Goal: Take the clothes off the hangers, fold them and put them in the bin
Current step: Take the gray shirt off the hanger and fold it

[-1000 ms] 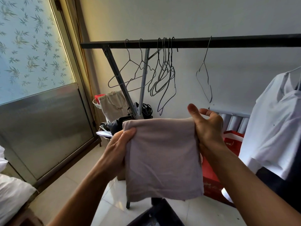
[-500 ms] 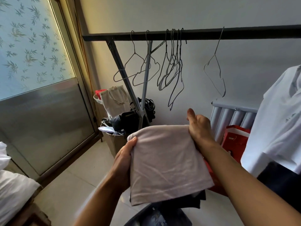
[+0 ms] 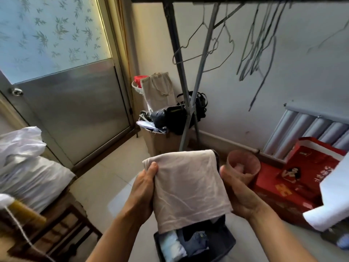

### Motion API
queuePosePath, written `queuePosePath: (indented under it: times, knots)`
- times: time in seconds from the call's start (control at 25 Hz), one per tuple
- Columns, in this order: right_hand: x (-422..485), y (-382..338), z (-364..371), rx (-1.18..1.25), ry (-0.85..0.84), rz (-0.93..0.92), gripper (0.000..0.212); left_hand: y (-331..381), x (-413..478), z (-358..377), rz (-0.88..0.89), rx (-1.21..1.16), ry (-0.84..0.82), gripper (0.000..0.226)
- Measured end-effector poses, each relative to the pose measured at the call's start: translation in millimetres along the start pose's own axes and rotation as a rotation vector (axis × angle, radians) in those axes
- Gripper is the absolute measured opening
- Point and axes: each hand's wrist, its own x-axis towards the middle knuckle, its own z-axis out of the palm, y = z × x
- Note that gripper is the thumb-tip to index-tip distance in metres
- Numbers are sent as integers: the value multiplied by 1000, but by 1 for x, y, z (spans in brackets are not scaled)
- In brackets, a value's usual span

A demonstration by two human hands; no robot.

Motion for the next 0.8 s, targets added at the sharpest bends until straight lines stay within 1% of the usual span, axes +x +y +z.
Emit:
queuePosePath:
  times: [0.04,0.12,0.2,0.28,0.32,0.4,0.44,0.48,0.52,0.6,0.64,0.68,0.72,0.76,0.8]
  knots:
    - [9,5,3,-91,36,-29,39,-4,4,-6,6,0,15,37]
    - [29,18,9,-193,96,-65,49,-16,13,-17,22,-19,91,35]
    - [47,29,12,-165,164,-74,37,-30,25,-25,73,-11,184,39]
    - [64,37,13,-137,167,-63,24,-44,38,-32,79,-30,258,46]
    - [74,39,13,-127,158,-58,21,-51,45,-34,43,-68,266,49]
    - [93,44,8,-95,148,-59,22,-64,56,-39,-99,-143,204,48]
    - [104,47,3,-86,145,-54,25,-71,61,-41,-152,-156,156,46]
    - [114,49,-1,-70,133,-32,30,-80,68,-44,-168,-142,129,46]
    - [126,53,-8,-37,122,6,37,-89,75,-46,-165,-136,128,44]
    - [140,61,-19,113,61,86,56,-107,91,-50,-141,-148,167,35]
    - [147,71,-27,151,14,76,67,-116,98,-51,-127,-177,188,34]
    - [156,88,-40,162,8,22,80,-126,105,-51,-116,-215,207,36]
    - [162,102,-52,209,-25,-9,87,-137,113,-51,-99,-251,227,40]
    - [169,113,-60,281,-62,-25,90,-147,119,-51,-85,-270,247,43]
    - [174,126,-58,349,-81,0,92,-159,124,-52,-73,-277,266,43]
